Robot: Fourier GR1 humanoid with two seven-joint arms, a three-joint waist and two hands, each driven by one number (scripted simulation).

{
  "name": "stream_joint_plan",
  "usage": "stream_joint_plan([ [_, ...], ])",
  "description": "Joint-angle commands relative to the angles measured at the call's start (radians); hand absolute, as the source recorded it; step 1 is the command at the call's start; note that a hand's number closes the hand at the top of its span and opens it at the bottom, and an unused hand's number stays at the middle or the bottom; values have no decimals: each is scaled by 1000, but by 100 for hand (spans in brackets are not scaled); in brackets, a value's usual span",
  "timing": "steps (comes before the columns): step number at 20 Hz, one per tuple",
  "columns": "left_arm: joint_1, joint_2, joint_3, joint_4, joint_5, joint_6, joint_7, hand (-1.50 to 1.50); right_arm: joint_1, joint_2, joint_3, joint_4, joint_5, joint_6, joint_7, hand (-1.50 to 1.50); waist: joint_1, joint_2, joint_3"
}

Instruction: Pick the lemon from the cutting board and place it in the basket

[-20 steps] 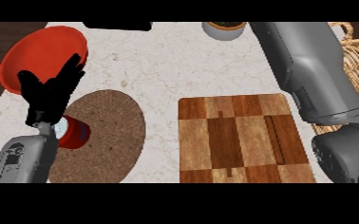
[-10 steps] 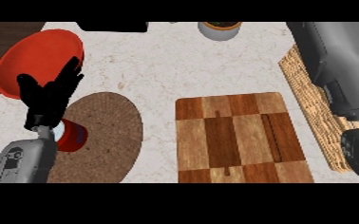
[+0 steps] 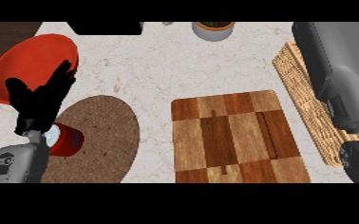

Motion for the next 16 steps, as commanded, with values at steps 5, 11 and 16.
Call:
stream_joint_plan([
  [5,8,-23,-14,3,-21,16,-25,0,152,34,-54,-128,-18,-102,104,150,-4,1,0],
  [11,-21,15,23,5,17,-10,11,0,291,56,-138,-252,58,-189,189,-150,-14,1,0],
  [16,-10,0,15,4,11,-10,-14,0,281,-7,-198,-256,-8,-142,48,-150,4,4,1],
])
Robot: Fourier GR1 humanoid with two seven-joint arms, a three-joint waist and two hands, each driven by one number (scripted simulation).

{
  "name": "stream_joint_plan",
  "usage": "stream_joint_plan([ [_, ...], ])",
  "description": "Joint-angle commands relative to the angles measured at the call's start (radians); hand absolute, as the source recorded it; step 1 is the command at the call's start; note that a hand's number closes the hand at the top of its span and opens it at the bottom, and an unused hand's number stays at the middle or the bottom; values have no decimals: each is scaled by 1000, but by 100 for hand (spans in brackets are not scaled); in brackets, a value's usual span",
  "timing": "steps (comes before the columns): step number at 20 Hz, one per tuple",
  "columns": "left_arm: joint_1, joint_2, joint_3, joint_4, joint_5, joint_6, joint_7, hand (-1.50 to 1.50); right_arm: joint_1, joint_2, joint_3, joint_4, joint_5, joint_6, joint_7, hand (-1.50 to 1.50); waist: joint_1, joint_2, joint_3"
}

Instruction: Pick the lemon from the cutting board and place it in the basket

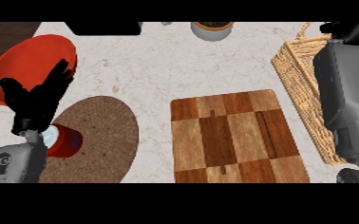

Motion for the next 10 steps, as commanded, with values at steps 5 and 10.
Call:
stream_joint_plan([
  [5,-2,-27,-15,38,-36,24,-49,0,54,20,-9,-137,-43,-86,31,-150,1,0,0],
  [10,44,0,4,0,-6,-10,-31,0,78,42,-95,-341,13,-166,93,-150,-10,-8,-1],
])
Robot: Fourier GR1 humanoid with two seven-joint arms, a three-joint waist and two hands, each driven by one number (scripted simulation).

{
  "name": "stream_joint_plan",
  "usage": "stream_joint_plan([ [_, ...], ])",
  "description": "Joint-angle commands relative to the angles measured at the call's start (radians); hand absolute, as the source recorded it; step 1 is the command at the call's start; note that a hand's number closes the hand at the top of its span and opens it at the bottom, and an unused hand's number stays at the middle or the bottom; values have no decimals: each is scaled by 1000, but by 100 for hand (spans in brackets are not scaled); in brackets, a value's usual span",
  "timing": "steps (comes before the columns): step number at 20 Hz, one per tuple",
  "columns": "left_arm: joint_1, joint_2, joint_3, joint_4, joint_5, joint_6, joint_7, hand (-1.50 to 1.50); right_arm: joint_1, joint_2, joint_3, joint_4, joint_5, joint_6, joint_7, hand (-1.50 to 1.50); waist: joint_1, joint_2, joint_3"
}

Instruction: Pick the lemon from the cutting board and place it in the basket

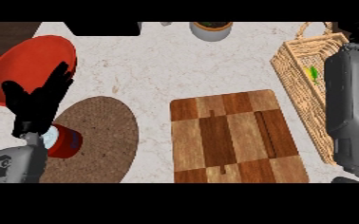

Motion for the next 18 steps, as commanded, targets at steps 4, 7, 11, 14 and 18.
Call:
stream_joint_plan([
  [4,2,31,29,7,9,-7,13,0,97,118,-84,-336,27,-152,126,-150,-30,-11,-1],
  [7,24,9,35,24,14,6,4,0,173,198,-78,-553,-26,-71,59,-150,-53,-20,-2],
  [11,-2,50,46,16,20,-17,26,0,370,238,46,-757,-127,12,92,-150,-42,-22,-1],
  [14,33,17,38,19,9,4,0,0,538,240,131,-903,-233,104,84,-150,-53,-21,-1],
  [18,53,7,25,-12,4,7,8,0,725,241,243,-1155,-295,203,127,-150,-49,-22,-1],
])
